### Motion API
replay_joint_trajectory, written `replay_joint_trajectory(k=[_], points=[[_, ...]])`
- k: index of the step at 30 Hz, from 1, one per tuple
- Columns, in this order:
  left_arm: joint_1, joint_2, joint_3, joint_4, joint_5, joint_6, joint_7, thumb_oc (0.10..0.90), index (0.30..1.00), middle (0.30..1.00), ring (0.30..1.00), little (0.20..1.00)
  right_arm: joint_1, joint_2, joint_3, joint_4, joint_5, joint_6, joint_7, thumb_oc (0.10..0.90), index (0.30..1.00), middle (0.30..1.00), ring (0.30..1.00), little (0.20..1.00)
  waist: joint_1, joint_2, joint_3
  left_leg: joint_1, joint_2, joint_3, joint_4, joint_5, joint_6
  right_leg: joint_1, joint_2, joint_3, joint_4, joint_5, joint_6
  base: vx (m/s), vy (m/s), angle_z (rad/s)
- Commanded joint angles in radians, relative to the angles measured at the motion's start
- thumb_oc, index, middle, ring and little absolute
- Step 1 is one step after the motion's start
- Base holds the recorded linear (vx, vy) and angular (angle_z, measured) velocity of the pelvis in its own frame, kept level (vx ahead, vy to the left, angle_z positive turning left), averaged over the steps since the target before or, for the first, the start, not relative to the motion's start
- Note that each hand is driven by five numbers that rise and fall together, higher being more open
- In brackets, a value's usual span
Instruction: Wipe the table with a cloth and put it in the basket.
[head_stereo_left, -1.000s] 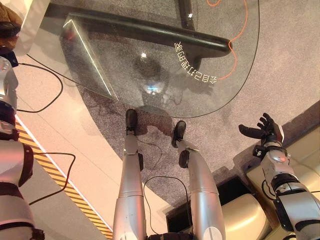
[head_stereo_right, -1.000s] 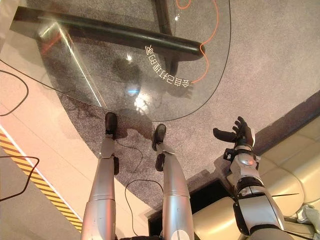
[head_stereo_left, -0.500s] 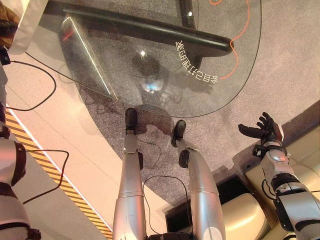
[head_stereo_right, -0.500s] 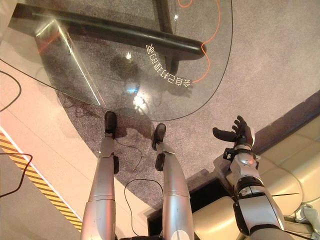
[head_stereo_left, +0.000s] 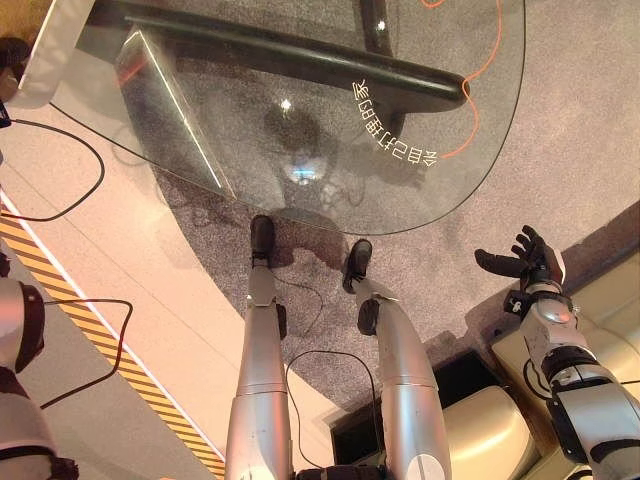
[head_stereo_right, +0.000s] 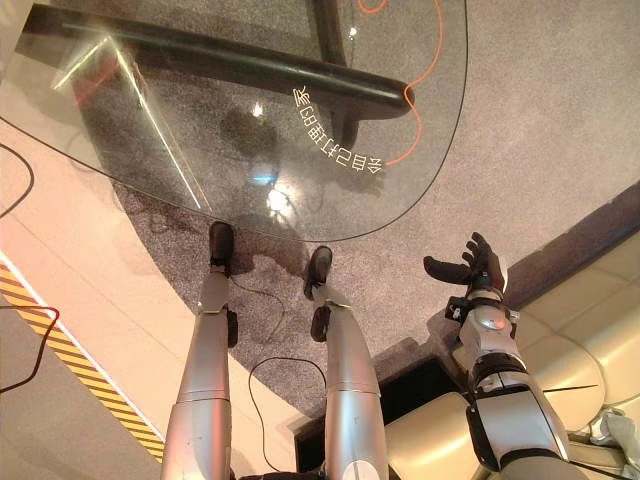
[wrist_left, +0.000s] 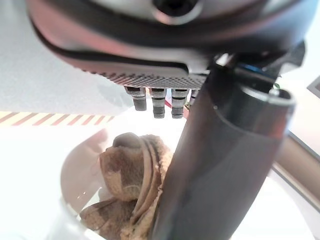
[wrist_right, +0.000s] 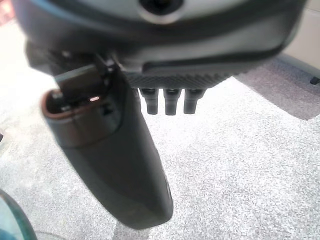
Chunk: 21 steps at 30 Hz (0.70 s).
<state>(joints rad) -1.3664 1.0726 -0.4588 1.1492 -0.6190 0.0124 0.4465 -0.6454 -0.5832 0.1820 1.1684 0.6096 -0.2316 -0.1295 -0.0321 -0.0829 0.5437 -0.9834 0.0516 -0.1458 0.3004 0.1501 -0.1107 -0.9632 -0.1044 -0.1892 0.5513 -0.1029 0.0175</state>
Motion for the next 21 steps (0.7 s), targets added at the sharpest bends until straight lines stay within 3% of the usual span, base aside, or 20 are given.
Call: replay_joint_trajectory(k=[1, 13, 21], points=[[-0.067, 0.130, 0.041, 0.004, -0.008, -0.084, 0.045, 0.800, 0.900, 0.900, 0.900, 0.900, 0.118, -0.106, -0.021, -0.013, 0.005, -0.030, -0.030, 0.800, 0.900, 0.900, 0.900, 0.900, 0.011, 0.030, -0.024, 0.048, -0.029, 0.148, 0.123, -0.155, 0.114, 0.085, 0.066, 0.063, -0.153, 0.111, 0.045, 0.00, 0.000, 0.00], [-0.047, 0.137, 0.076, 0.013, -0.057, -0.123, 0.063, 0.800, 0.900, 0.900, 0.900, 0.900, 0.126, -0.105, -0.021, -0.013, 0.005, -0.035, -0.032, 0.800, 0.900, 0.900, 0.900, 0.900, 0.014, 0.037, -0.024, 0.046, -0.029, 0.144, 0.116, -0.148, 0.106, 0.084, 0.068, 0.062, -0.150, 0.100, 0.040, 0.00, 0.000, 0.00], [0.058, 0.132, 0.157, 0.034, -0.105, -0.143, 0.049, 0.800, 0.900, 0.900, 0.900, 0.900, 0.130, -0.127, -0.034, 0.016, -0.010, -0.045, -0.015, 0.800, 0.900, 0.900, 0.900, 0.900, 0.018, 0.059, -0.024, 0.073, -0.039, 0.142, 0.103, -0.136, 0.097, 0.112, 0.064, 0.067, -0.155, 0.079, 0.040, 0.00, 0.039, 0.00]])
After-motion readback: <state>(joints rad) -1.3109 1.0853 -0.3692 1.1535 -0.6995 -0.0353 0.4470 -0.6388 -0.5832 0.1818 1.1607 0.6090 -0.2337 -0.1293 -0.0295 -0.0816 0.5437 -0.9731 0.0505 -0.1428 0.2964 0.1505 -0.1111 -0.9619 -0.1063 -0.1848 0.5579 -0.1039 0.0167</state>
